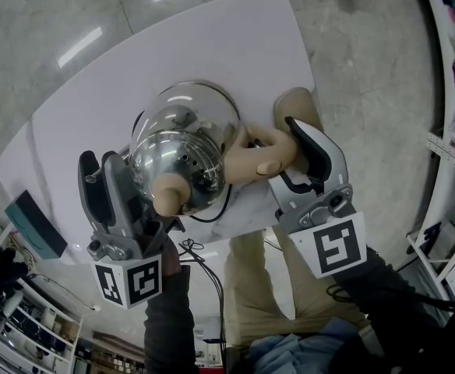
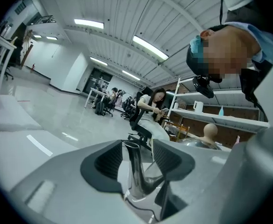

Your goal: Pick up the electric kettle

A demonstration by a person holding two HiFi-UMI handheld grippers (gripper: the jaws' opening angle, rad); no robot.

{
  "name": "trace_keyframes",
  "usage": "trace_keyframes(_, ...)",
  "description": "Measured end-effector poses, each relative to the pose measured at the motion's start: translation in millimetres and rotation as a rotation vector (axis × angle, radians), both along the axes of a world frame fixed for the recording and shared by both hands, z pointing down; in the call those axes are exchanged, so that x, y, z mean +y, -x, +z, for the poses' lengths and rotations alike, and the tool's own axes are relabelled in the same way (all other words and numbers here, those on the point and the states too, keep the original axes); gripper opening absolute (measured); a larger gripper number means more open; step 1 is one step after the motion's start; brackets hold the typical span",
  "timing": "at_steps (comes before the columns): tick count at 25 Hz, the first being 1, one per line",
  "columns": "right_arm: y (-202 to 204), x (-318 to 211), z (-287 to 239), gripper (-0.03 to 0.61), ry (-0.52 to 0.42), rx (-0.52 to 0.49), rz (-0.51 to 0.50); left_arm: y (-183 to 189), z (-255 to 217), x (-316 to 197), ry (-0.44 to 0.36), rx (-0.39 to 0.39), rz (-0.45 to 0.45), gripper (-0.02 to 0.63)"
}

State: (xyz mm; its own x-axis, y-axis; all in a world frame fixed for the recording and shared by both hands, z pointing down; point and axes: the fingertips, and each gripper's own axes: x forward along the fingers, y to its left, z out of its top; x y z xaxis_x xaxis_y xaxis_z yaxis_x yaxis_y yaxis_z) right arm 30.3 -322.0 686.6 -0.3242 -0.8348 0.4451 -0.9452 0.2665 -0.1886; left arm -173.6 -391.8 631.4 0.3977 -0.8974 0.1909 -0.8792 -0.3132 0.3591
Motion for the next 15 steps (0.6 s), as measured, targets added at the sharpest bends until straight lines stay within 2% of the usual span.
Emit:
trace_keyframes(2, 3.5, -4.2, -1.3, 0.212, -0.007, -0.001, -0.014, -3.9, 0.8, -3.5, 0.002, 0.003, 0.013, 0.189)
trace_keyframes(6, 8.0, -10.1, -2.4, 0.178, -0.015, 0.004, -0.027, -2.2, 5.3, -5.3, 0.016, -0.02, 0.015, 0.05)
trace_keyframes(15, 4.6, -7.1, -10.8, 0.169, 0.0, 0.017, -0.035, -2.7, -5.0, 1.2, 0.04, -0.031, -0.011, 0.043)
